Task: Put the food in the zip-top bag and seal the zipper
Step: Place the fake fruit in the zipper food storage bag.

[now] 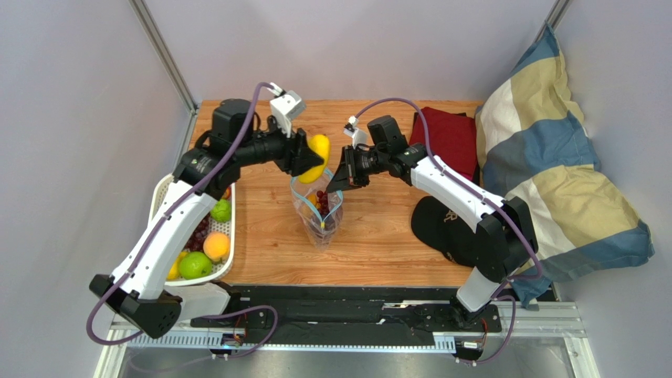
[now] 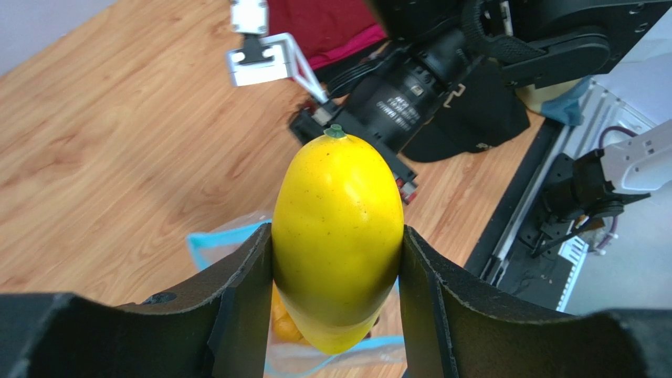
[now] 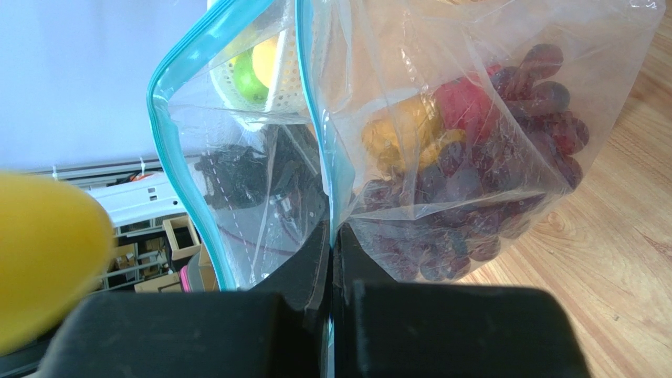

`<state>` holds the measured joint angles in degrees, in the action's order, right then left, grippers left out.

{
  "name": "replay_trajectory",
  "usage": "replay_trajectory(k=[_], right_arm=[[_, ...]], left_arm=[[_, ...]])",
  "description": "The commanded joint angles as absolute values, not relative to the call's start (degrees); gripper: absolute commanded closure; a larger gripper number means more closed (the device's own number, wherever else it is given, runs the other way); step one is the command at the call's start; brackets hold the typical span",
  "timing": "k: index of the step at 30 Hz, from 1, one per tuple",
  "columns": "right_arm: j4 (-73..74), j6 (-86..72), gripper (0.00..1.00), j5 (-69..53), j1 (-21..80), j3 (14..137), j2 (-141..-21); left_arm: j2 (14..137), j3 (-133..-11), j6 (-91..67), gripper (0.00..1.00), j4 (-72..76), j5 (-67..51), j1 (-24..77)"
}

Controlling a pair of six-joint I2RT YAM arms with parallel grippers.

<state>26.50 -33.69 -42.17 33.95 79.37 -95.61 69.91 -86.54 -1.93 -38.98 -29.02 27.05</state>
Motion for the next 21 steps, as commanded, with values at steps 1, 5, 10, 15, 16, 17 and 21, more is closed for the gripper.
replay_trajectory(k=[1, 5, 10, 15, 16, 17, 21], right_arm=[[23.4, -35.1, 1.0, -43.6, 34.5, 82.1, -96.0], [23.8, -34.8, 1.0, -43.2, 34.5, 82.4, -95.7], [24.8, -34.1, 1.0, -43.1, 34.2, 82.3, -95.0], [24.7, -33.8, 1.0, -43.3, 34.0, 82.2, -95.2], [24.8, -33.7, 1.0, -43.2, 34.0, 82.2, -95.3], [25.0, -33.4, 1.0, -43.2, 34.0, 82.2, -95.3], [26.1, -31.8, 1.0, -42.8, 33.9, 82.3, -94.4]], left_arm=[[71.2, -85.5, -6.9, 0.98, -29.7, -26.7, 32.1], [72.1, -82.2, -8.0, 0.99, -29.2, -23.7, 32.9], [69.4, -76.6, -6.9, 0.78, -31.6, -21.2, 33.0], [69.1, -76.5, -5.3, 0.12, -36.4, -19.6, 33.0], [69.4, -77.2, -5.1, 0.05, -38.6, -19.3, 33.0], [69.7, -79.1, -4.6, 0.01, -40.3, -19.2, 32.9], [68.0, -83.0, -1.3, 0.01, -47.3, -21.5, 28.5]])
